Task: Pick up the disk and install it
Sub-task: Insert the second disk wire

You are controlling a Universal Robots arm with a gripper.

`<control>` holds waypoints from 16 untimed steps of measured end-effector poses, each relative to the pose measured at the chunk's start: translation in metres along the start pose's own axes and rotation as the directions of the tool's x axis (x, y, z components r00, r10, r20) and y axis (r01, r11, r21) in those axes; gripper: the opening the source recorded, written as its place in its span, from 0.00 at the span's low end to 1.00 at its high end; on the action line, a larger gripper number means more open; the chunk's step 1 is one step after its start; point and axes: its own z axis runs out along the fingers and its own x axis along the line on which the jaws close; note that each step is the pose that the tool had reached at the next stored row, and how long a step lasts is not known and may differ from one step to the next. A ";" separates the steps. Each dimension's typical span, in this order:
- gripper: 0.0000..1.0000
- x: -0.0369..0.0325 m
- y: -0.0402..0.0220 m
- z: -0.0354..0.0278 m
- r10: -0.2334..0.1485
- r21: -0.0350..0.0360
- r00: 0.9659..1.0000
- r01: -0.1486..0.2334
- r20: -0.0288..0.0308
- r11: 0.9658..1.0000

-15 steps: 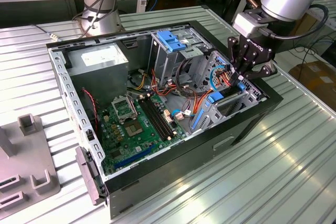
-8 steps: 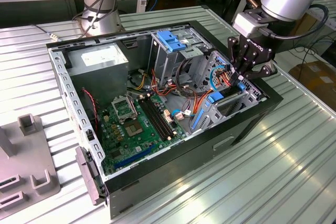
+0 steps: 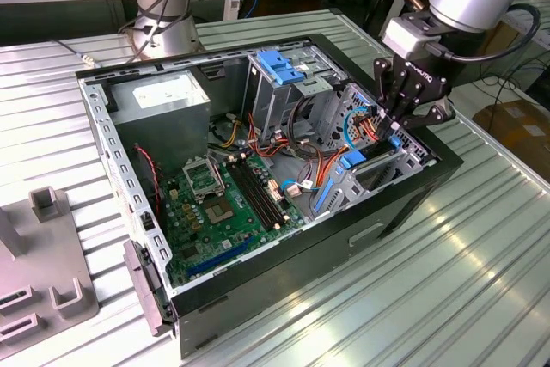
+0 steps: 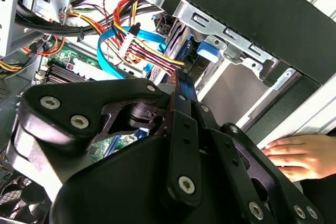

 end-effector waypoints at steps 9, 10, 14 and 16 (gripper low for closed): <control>0.10 -0.0007 0.0012 -0.0325 0.000 0.000 1.000 0.000 0.000 1.000; 0.10 -0.0013 0.0042 -0.0326 0.000 0.000 1.000 0.000 0.000 1.000; 0.10 -0.0112 0.0138 -0.0325 -0.001 -0.002 1.000 0.001 0.000 1.000; 0.10 -0.0225 0.0140 -0.0328 -0.001 -0.003 1.000 0.001 0.000 1.000</control>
